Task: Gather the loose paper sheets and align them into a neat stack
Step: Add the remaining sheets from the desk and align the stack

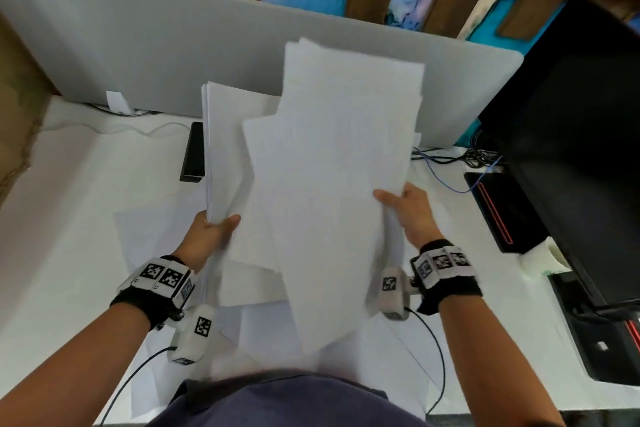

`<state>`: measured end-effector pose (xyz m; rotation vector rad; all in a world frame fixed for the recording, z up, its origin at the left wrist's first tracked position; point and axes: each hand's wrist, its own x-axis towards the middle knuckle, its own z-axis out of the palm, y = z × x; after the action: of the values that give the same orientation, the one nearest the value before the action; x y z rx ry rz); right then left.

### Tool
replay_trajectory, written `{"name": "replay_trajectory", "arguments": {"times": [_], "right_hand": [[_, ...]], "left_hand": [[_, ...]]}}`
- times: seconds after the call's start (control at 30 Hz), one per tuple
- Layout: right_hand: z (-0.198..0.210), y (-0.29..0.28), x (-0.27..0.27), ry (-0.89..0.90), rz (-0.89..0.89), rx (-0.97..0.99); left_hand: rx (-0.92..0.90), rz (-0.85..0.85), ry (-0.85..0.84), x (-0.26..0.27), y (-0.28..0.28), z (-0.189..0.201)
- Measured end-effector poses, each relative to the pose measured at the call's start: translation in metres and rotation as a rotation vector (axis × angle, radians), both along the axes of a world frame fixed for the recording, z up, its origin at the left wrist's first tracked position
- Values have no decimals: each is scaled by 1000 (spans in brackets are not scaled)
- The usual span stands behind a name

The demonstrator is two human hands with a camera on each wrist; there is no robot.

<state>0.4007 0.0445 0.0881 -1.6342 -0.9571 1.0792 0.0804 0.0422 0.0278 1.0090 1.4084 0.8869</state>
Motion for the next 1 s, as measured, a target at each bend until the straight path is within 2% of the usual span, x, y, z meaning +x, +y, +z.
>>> {"name": "replay_trajectory", "arguments": {"times": [0.07, 0.17, 0.27, 0.4, 0.5, 0.6, 0.83, 1.0], "right_hand": [[-15, 2, -18, 65, 25, -71], [-27, 5, -34, 256, 77, -170], [-28, 6, -44, 280, 136, -239], [-15, 8, -54, 187, 67, -111], [0, 5, -60, 140, 71, 36], [9, 4, -58, 167, 52, 138], [2, 1, -57, 157, 158, 150], [24, 13, -52, 188, 242, 189]], "left_hand": [[14, -32, 21, 3, 1, 4], [22, -76, 30, 6, 1, 10], [7, -37, -47, 8, 3, 13], [67, 133, -231, 16, 3, 17], [250, 152, -184, 23, 6, 29], [353, 167, -145, 22, 13, 40], [373, 112, -80, 12, 13, 38], [422, 90, -116, 14, 19, 61]]}}
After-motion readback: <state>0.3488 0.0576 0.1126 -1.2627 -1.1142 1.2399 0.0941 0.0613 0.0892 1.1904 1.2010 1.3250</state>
